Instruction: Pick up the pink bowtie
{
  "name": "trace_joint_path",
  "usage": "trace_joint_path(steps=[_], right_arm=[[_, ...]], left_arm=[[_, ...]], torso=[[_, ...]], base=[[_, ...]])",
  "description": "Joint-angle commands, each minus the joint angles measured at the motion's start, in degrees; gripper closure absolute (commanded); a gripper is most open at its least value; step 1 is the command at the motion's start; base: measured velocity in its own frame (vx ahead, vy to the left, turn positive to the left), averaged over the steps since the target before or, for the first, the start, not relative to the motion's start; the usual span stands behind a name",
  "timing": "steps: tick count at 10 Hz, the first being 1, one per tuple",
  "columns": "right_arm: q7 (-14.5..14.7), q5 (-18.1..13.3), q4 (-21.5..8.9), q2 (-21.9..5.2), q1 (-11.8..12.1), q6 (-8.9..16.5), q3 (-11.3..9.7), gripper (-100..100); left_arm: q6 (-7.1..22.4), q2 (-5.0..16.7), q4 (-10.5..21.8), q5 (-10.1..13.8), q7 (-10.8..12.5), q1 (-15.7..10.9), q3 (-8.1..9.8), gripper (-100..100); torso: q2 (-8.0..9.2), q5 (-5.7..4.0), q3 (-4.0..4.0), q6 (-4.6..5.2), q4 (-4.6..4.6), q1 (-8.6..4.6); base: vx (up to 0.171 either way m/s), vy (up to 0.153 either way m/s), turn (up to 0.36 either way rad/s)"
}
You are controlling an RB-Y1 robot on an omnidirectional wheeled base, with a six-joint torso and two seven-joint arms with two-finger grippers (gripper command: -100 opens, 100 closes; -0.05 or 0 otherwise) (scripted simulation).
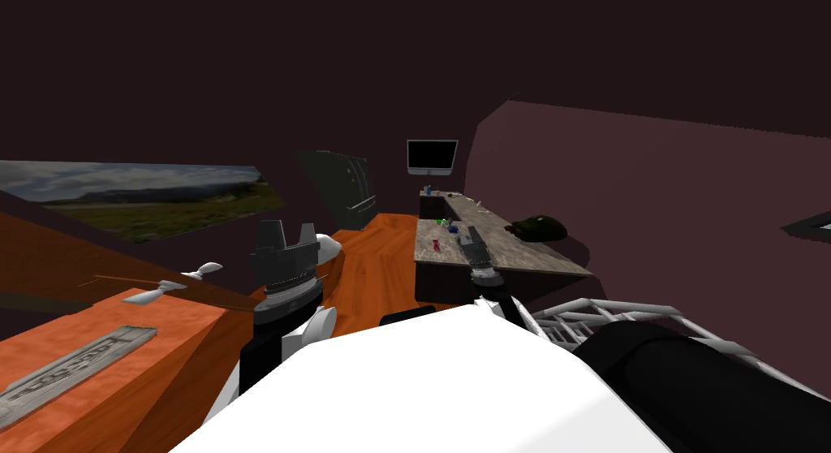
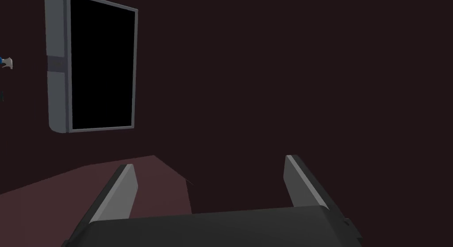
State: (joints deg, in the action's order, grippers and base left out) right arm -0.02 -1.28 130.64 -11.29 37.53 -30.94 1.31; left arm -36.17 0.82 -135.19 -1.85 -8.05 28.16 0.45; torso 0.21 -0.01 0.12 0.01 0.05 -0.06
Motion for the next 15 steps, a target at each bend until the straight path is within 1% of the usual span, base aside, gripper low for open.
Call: trace_joint_path(steps=[1, 2, 3, 4, 5, 6, 7, 8, 9, 10, 11, 12, 13, 14, 15], right_arm=[[1.6, 1.8, -1.8, -2.9, 2.7, 0.9, -0.2, -100], [2.7, 3.2, -3.4, -4.9, 4.6, 1.4, -0.1, -100], [2.7, 3.2, -3.4, -5.8, 4.6, 1.4, -0.1, -100], [3.8, 4.8, -5.1, -7.9, 6.6, 2.0, -0.1, -100], [3.8, 4.8, -5.1, -8.5, 6.6, 2.0, -0.1, -100], [4.9, 6.4, -6.9, -10.7, 8.6, 2.6, -0.1, -100], [4.9, 6.4, -6.9, -11.3, 8.6, 2.6, -0.1, -100], [6.1, 8.2, -8.8, -13.5, 10.6, 3.2, -0.1, -100], [6.1, 8.2, -8.8, -14.3, 10.8, 3.2, -0.1, -100], [7.3, 10.1, -10.8, -16.7, 13.0, 3.8, -0.1, -100], [7.3, 10.1, -10.8, -17.5, 13.0, 3.8, -0.1, -100], [8.6, 12.1, -12.8, -19.4, 15.1, 4.4, -0.2, -100], [8.6, 12.1, -12.8, -20.7, 15.2, 4.4, -0.2, -100], [9.8, 14.1, -14.9, -22.6, 17.5, 5.0, -0.4, -100], [9.8, 14.1, -14.9, -24.1, 17.5, 5.0, -0.4, -100]], left_arm=[[0.0, 0.0, 0.0, 0.0, 0.0, 0.0, 0.0, 0], [0.0, 0.0, 0.0, 0.0, 0.0, 0.0, 0.0, 0], [0.0, 0.0, 0.0, 0.0, 0.0, 0.0, 0.0, 0], [0.0, 0.0, 0.0, 0.0, 0.0, 0.0, 0.0, 0], [0.0, 0.0, 0.0, 0.0, 0.0, 0.0, 0.0, 0], [0.0, 0.0, 0.0, 0.0, 0.0, 0.0, 0.0, 0], [0.0, 0.0, 0.0, 0.0, 0.0, 0.0, 0.0, 0], [0.0, 0.0, 0.0, 0.0, 0.0, 0.0, 0.0, 0], [0.0, 0.0, 0.0, 0.0, 0.0, 0.0, 0.0, 0], [0.0, 0.0, 0.0, 0.0, 0.0, 0.0, 0.0, 0], [0.0, 0.0, 0.0, 0.0, 0.0, 0.0, 0.0, 0], [0.0, 0.0, 0.0, 0.0, 0.0, 0.0, 0.0, 0], [0.0, 0.0, 0.0, 0.0, 0.0, 0.0, 0.0, 0], [0.0, 0.0, 0.0, 0.0, 0.0, 0.0, 0.0, 0], [0.0, 0.0, 0.0, 0.0, 0.0, 0.0, 0.0, 0]], torso=[[0.0, 0.0, 0.0, 0.0, 0.0, 0.0], [0.02, -0.01, 0.01, 0.0, 0.0, -0.01], [0.08, -0.01, 0.04, 0.0, 0.02, -0.02], [0.04, 0.0, 0.03, -0.01, 0.02, -0.01], [0.02, 0.0, 0.01, 0.0, 0.01, 0.0], [-0.05, 0.0, -0.02, -0.02, 0.0, 0.03], [-0.06, 0.01, -0.03, -0.01, -0.01, 0.04], [-0.09, 0.01, -0.05, -0.02, -0.01, 0.05], [-0.08, 0.02, -0.05, -0.01, -0.02, 0.08], [-0.09, 0.02, -0.05, -0.02, -0.01, 0.08], [-0.07, 0.02, -0.04, -0.01, -0.01, 0.1], [-0.09, 0.03, -0.05, -0.02, -0.01, 0.11], [-0.04, 0.04, -0.02, -0.01, -0.01, 0.15], [-0.08, 0.03, -0.04, -0.02, -0.01, 0.14], [-0.09, 0.04, -0.05, -0.01, -0.01, 0.17]], base=[[-0.051, -0.009, -0.048], [-0.074, -0.014, -0.059], [-0.058, -0.013, -0.019], [-0.047, -0.009, -0.022], [-0.034, -0.005, -0.019], [-0.033, 0.0, -0.023], [-0.028, 0.001, -0.011], [-0.028, 0.01, -0.014], [-0.027, 0.009, -0.013], [-0.032, 0.015, -0.01], [-0.029, 0.013, -0.009], [-0.041, 0.026, 0.0], [-0.029, 0.022, -0.01], [-0.023, 0.032, 0.006], [-0.022, 0.026, -0.004]])
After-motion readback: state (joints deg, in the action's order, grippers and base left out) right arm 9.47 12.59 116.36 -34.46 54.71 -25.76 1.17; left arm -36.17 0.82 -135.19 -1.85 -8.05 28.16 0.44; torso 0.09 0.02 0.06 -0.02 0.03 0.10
